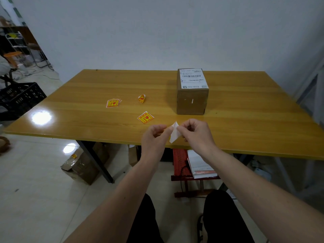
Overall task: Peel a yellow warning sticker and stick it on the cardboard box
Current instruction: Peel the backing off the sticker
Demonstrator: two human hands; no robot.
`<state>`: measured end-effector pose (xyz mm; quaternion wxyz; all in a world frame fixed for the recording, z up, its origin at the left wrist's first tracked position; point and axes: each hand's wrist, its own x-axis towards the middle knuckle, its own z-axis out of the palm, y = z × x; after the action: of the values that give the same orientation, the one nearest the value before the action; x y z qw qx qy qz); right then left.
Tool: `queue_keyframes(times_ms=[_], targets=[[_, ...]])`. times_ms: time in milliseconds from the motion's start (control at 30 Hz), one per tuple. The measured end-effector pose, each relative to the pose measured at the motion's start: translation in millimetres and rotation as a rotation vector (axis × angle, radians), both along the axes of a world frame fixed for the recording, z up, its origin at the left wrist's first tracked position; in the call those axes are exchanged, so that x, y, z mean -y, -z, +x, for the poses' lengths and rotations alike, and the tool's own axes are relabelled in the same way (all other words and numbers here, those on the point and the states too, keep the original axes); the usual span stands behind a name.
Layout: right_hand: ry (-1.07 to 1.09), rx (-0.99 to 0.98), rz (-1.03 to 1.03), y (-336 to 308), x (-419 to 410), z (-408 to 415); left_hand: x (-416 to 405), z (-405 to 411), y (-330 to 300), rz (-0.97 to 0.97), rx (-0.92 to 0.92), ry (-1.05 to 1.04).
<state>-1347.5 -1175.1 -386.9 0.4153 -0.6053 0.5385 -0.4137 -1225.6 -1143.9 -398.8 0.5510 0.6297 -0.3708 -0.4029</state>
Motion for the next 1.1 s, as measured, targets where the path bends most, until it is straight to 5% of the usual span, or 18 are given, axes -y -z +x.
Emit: queue_keyframes(times_ms=[133,500,1100], targets=[[-0.020,0.008,0.027,1.0,-1.1,0.5,0.3,-0.6,1.3,0.027,-0.001,-0.007],[-0.018,0.046,0.057,5.2,-2.7,-0.1,-0.6,-0.8,1.7,0.062,-0.424,-0.047],[0.030,0.054,0.071,5.5,0.3,-6.1,1.1,2.8,-0.2,0.143,-0.682,-0.140]])
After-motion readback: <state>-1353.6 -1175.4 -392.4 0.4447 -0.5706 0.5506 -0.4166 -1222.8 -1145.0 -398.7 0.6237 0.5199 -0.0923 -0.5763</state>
